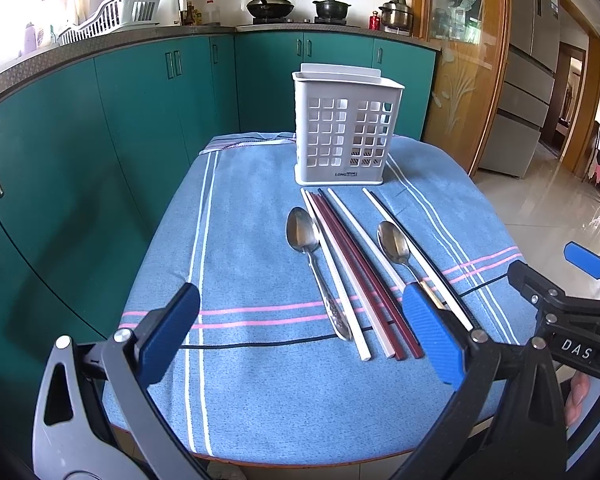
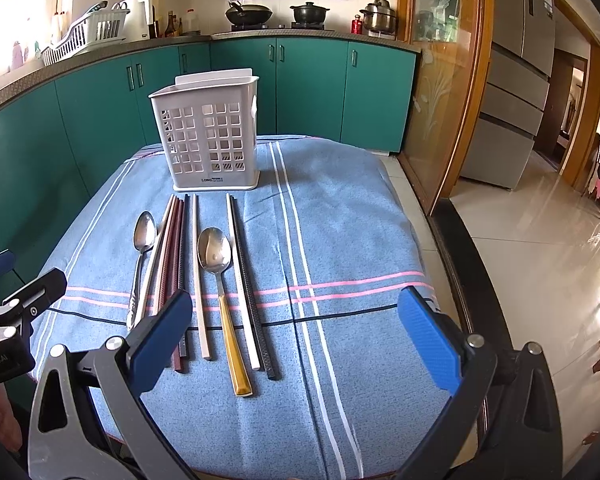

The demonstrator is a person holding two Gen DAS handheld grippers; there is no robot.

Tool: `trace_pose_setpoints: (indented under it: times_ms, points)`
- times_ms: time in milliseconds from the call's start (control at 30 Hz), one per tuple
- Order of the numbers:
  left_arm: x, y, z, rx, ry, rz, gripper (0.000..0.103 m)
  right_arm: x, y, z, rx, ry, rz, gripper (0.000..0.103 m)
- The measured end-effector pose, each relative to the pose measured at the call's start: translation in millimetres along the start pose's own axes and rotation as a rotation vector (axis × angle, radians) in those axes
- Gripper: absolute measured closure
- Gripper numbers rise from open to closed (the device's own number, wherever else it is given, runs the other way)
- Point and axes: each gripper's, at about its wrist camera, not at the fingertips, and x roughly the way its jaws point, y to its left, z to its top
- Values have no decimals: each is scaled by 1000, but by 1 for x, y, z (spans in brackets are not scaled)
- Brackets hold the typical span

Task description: Organize utensils

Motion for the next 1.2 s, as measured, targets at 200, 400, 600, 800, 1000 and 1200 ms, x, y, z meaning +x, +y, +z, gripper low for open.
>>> trace_pose_setpoints:
  times_ms: [200, 400, 600, 800, 1000, 1200]
  points:
    - [2, 0, 0, 2, 3, -1, 3, 0, 0, 0, 0, -1, -2, 3]
    - [3, 1, 0, 1, 4, -3, 3, 0, 0, 0, 0, 0, -2, 3]
    - [3, 0, 0, 2, 5, -3, 3, 1, -1, 0, 1, -4, -1, 3]
    - [4, -1, -1, 2, 3, -4, 3, 2, -2, 0, 4, -5, -1, 3]
    - [4, -2, -1, 5, 4, -6, 3, 2, -3, 1, 6, -5, -1, 3]
    - [5, -2, -1, 4, 5, -6, 3, 1, -3, 1, 6, -6, 1, 3]
